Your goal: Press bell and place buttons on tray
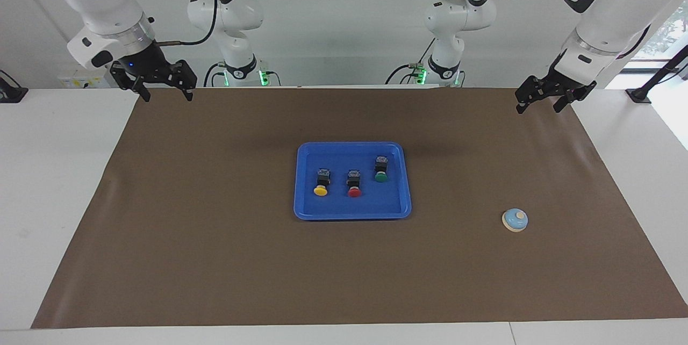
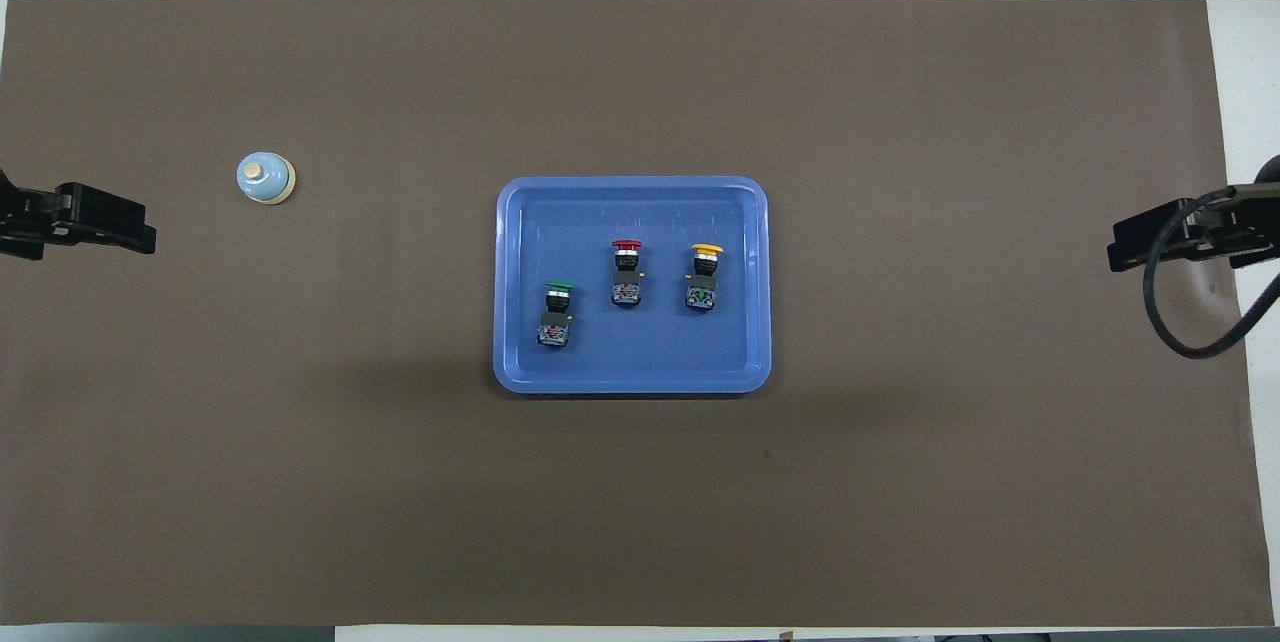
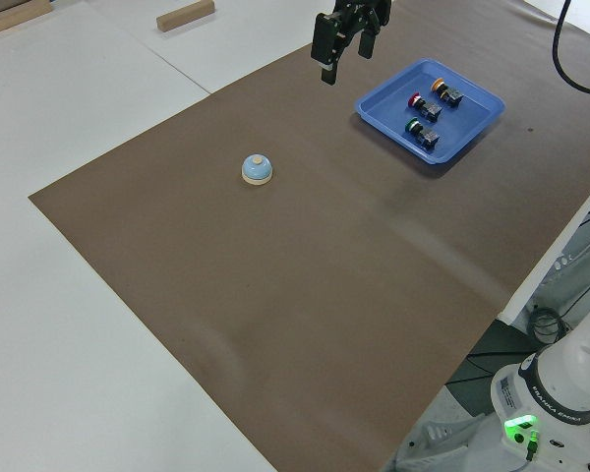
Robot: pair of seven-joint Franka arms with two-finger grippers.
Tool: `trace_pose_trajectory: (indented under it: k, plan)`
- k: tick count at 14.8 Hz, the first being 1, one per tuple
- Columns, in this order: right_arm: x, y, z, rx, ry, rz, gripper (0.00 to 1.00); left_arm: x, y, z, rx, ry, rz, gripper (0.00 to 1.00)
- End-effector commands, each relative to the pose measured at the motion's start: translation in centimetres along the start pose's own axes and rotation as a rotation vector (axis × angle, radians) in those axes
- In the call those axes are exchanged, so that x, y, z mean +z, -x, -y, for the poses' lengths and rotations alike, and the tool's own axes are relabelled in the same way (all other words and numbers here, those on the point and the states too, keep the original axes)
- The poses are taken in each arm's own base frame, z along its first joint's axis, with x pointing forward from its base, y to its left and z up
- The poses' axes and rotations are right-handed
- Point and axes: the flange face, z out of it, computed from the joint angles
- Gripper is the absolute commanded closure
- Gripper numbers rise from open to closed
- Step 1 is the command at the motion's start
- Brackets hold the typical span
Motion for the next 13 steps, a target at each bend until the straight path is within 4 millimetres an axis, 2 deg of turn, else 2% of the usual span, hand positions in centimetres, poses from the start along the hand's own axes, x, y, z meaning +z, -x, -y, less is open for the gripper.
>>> trace_pose_trajectory:
  k: [1, 9, 10, 12, 13]
  plan:
    - [0.2, 0.7, -0.3, -0.02, 0.009, 0.004, 0.0, -0.3, 0.1, 0.1, -0.01, 0.008, 0.001, 0.0]
    - [0.2, 0.7, -0.3, -0.019, 0.009, 0.006, 0.0, 0.3, 0.2, -0.8, 0.006, 0.006, -0.014, 0.0]
    - [0.2, 0.7, -0.3, -0.02, 0.01, 0.006, 0.0, 1.1, -0.1, -0.9, 0.017, 0.005, -0.065, 0.1]
    - [0.2, 0.7, -0.3, -0.02, 0.009, 0.006, 0.0, 2.7, -0.5, -0.9, 0.016, 0.005, -0.097, 0.99]
    - [0.2, 0.7, -0.3, -0.019, 0.009, 0.004, 0.0, 3.5, -1.1, -0.8, 0.005, 0.008, -0.086, 1.0]
